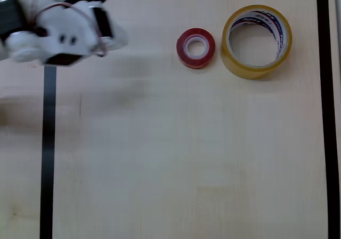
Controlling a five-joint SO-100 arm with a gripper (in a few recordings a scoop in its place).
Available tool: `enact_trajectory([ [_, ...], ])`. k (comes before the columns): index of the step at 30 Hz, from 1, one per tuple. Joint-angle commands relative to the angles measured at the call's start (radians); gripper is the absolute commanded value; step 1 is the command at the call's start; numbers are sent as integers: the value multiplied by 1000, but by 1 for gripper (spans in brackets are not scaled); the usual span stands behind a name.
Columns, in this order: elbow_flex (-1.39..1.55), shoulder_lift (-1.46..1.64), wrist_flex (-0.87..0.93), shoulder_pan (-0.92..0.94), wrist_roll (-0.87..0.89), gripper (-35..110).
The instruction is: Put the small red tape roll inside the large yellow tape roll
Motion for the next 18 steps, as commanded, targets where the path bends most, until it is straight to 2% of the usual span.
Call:
enact_trajectory([
  [1, -244, -104, -8, -15, 6, 0],
  [9, -503, -357, 25, 14, 6, 1],
  [18, -609, -491, 18, 43, 6, 16],
])
